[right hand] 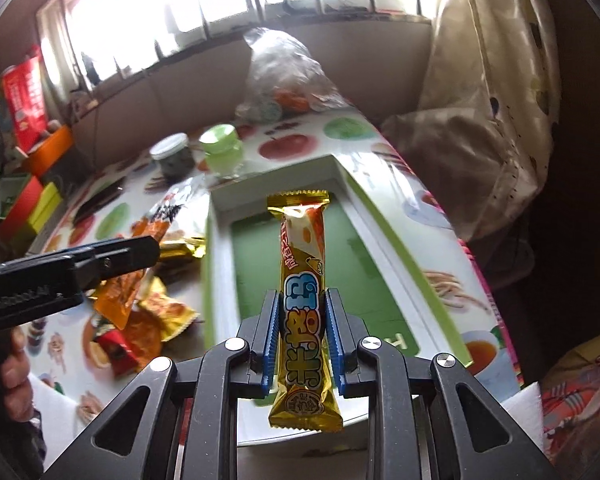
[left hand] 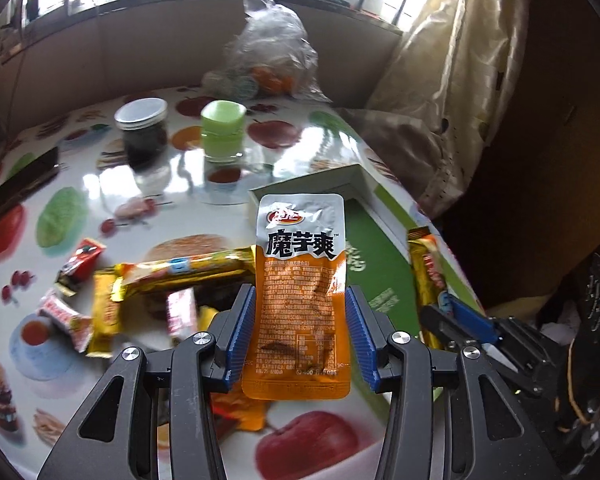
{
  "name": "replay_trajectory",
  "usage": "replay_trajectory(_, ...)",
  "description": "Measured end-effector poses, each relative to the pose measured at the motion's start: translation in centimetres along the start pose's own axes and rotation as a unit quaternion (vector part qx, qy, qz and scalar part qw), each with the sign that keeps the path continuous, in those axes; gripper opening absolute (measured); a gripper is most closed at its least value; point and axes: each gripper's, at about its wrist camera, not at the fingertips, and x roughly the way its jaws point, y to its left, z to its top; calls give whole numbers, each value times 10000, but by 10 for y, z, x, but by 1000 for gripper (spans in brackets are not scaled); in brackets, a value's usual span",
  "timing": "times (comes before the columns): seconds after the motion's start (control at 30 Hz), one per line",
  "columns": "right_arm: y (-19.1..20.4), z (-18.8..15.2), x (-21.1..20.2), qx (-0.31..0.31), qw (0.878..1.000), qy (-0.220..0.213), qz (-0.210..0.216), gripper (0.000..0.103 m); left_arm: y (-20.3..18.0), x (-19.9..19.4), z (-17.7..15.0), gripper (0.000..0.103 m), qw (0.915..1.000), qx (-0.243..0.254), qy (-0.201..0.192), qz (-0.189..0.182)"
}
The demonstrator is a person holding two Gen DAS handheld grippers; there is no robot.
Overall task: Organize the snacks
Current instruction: 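Carry the orange pouch and wafer bar over the green box with both tools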
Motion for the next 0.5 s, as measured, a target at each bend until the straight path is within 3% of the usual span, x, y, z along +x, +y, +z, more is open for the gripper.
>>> replay_trajectory(0.5, -22, -1, 24, -93, 9990, 193, -396, 21, -35, 49, 7, 47, 9985, 120, 488, -212)
